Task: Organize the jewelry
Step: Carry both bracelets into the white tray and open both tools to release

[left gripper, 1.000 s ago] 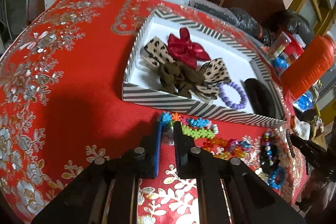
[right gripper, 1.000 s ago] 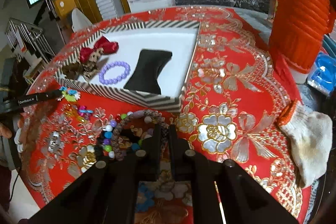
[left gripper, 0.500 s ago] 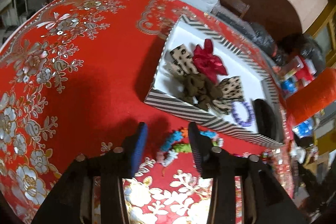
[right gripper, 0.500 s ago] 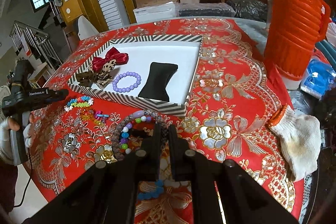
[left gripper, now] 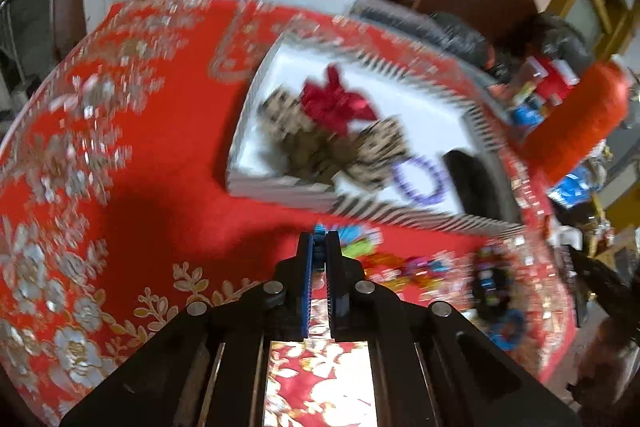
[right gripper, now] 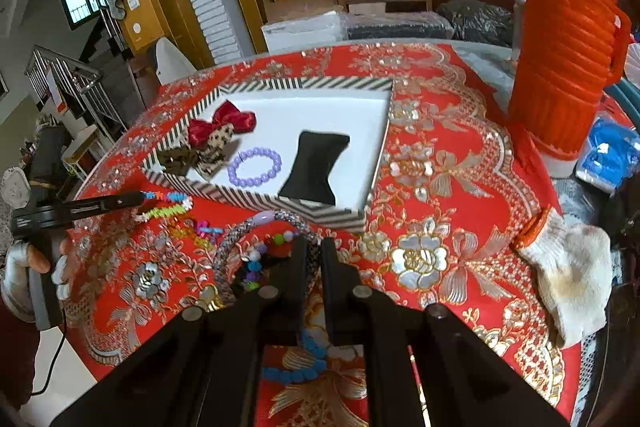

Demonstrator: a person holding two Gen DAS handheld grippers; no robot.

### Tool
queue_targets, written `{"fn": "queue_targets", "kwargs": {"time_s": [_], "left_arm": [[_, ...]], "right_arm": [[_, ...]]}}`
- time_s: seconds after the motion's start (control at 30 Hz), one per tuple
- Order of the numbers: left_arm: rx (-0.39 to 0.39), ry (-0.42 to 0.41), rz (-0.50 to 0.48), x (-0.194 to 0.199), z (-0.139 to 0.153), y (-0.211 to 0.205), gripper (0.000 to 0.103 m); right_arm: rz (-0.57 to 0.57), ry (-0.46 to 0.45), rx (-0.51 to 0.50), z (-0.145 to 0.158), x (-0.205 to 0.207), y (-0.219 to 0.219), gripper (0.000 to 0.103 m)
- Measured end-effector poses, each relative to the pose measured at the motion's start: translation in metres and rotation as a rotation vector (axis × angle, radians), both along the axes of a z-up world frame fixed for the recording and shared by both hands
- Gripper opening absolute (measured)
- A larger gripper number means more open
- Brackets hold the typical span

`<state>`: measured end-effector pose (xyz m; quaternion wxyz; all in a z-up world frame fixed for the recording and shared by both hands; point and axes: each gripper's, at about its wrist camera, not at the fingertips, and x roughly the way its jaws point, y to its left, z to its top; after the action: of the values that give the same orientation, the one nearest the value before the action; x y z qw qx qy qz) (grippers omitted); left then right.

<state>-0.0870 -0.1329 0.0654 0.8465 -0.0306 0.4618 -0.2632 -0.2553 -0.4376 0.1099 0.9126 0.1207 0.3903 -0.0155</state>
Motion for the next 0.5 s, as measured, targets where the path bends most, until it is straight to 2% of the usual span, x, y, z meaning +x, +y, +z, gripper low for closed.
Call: {"fn": "queue_targets", "kwargs": {"time_s": [0.13, 0.27, 0.5], "left_arm": [[-0.036, -0.075, -0.029, -0.010, 0.044, -0.007, 0.000], [-0.041, -0.133, -0.045, -0.010, 0.074, -0.018, 0.000], [-0.013, -0.208, -0.070, -0.001, 0.098, -0.043, 0.000]], "right_arm": [[-0.003, -0.027, 0.002, 0.012, 0.001, -0.003, 0.007], [-0.003, -0.036, -0.006, 0.019, 0.004, -0.003, 0.007], [0.000, -0.040, -0.034, 0.029, 0.017, -0.006, 0.007]]}}
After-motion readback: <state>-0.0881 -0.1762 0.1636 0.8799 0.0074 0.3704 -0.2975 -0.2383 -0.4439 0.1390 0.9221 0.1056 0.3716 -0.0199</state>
